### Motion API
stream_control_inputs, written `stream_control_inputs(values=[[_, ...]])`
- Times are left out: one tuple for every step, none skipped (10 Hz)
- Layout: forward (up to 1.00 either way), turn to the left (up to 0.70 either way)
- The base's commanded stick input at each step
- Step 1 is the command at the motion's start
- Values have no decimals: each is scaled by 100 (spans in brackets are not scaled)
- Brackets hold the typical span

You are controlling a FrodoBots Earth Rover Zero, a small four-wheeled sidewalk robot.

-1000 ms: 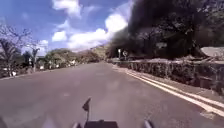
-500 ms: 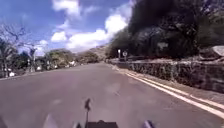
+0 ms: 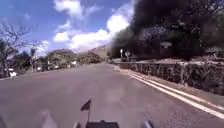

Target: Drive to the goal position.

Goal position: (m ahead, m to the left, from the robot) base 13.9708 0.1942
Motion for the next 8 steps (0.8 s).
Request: stream_control_inputs(values=[[70,0],[70,0],[70,0],[70,0],[70,0],[70,0],[70,0],[70,0]])
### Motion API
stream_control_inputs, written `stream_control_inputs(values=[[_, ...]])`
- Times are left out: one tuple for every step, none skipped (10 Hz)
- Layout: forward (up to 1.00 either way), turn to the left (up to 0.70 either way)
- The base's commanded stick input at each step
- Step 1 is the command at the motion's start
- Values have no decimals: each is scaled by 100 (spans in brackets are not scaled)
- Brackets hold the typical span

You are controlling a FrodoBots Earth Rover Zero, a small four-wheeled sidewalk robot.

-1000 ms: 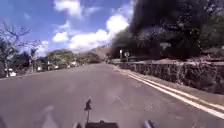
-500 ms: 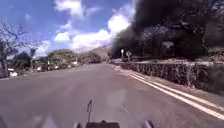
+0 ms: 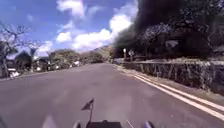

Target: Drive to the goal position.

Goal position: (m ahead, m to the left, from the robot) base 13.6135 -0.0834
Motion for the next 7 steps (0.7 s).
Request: stream_control_inputs(values=[[70,0],[70,0],[70,-1],[70,-2],[70,-34],[70,-34],[70,-35]])
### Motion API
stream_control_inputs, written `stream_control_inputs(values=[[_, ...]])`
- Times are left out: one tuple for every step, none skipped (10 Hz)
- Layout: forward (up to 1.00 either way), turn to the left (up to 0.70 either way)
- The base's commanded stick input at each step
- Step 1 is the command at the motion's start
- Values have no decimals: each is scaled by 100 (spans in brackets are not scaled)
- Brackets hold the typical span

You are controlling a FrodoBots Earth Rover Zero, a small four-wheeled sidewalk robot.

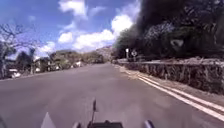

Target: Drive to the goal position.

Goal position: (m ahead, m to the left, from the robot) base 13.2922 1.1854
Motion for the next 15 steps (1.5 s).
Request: stream_control_inputs(values=[[70,-35],[70,-35],[70,-13],[70,-8],[70,-3],[70,0],[70,0],[70,0],[70,0],[70,0],[70,0],[70,0],[70,0],[70,0],[70,0]])
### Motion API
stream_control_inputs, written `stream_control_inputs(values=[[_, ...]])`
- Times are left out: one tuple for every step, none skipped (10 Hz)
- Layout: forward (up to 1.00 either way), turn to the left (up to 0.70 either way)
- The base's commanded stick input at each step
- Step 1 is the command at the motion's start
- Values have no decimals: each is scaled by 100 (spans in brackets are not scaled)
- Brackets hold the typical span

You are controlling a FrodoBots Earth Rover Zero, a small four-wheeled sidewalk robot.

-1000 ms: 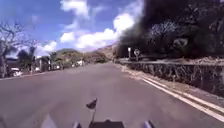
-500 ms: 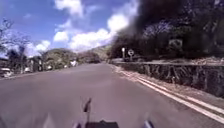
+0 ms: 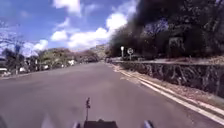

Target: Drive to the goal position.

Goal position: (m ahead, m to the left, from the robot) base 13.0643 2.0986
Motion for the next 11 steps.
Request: stream_control_inputs(values=[[70,0],[70,0],[70,0],[70,0],[70,0],[70,0],[70,0],[70,0],[70,0],[70,0],[70,0]])
